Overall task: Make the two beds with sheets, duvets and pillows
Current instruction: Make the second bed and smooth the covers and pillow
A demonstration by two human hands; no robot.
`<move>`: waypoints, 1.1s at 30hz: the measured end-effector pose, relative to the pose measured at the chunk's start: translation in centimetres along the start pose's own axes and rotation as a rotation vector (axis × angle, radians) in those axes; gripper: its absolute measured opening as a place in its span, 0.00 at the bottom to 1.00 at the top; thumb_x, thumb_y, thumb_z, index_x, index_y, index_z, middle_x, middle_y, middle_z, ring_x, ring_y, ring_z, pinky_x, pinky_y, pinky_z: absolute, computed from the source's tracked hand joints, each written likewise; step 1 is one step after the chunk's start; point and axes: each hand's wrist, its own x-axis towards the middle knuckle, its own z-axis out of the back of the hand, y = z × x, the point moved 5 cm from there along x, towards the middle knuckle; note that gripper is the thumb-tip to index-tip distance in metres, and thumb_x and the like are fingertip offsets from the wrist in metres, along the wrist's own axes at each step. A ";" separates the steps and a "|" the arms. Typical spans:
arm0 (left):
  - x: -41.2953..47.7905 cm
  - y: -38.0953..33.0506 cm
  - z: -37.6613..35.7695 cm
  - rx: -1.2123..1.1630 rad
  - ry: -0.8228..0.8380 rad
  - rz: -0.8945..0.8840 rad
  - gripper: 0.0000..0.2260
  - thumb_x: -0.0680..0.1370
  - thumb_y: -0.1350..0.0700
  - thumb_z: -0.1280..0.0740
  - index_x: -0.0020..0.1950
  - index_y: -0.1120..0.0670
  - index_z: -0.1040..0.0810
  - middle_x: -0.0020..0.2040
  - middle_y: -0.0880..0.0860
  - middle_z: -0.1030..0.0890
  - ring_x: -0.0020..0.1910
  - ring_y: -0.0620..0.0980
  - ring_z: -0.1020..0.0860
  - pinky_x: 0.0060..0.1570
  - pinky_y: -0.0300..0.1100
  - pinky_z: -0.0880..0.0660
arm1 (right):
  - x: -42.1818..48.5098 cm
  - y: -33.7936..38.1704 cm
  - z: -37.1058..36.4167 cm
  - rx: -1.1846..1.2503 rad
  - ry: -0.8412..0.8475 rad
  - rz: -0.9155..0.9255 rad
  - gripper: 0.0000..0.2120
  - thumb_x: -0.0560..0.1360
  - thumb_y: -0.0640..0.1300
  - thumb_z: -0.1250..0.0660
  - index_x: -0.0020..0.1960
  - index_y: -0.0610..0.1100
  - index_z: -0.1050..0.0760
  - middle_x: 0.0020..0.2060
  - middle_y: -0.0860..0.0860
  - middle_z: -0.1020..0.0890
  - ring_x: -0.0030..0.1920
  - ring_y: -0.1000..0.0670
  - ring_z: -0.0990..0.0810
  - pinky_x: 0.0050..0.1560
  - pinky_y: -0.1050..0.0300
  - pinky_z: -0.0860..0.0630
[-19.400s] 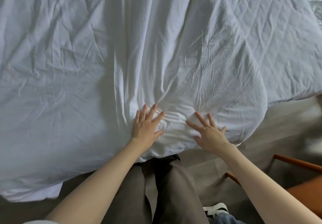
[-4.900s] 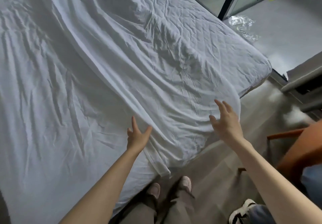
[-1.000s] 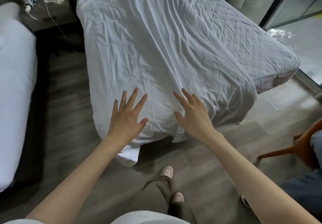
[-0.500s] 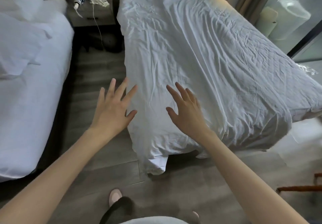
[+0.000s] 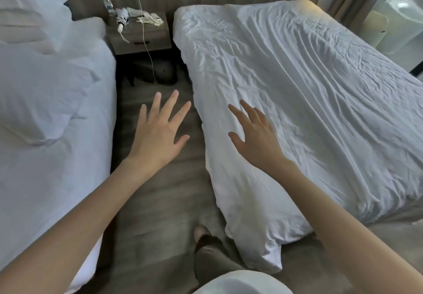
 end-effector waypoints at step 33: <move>63.1 44.7 -19.8 0.016 0.270 -0.191 0.35 0.80 0.42 0.39 0.80 0.46 0.55 0.80 0.52 0.59 0.78 0.59 0.58 0.75 0.60 0.51 | 73.5 1.8 -16.0 0.002 0.057 -0.312 0.30 0.80 0.51 0.38 0.78 0.56 0.46 0.79 0.50 0.47 0.76 0.42 0.44 0.73 0.42 0.41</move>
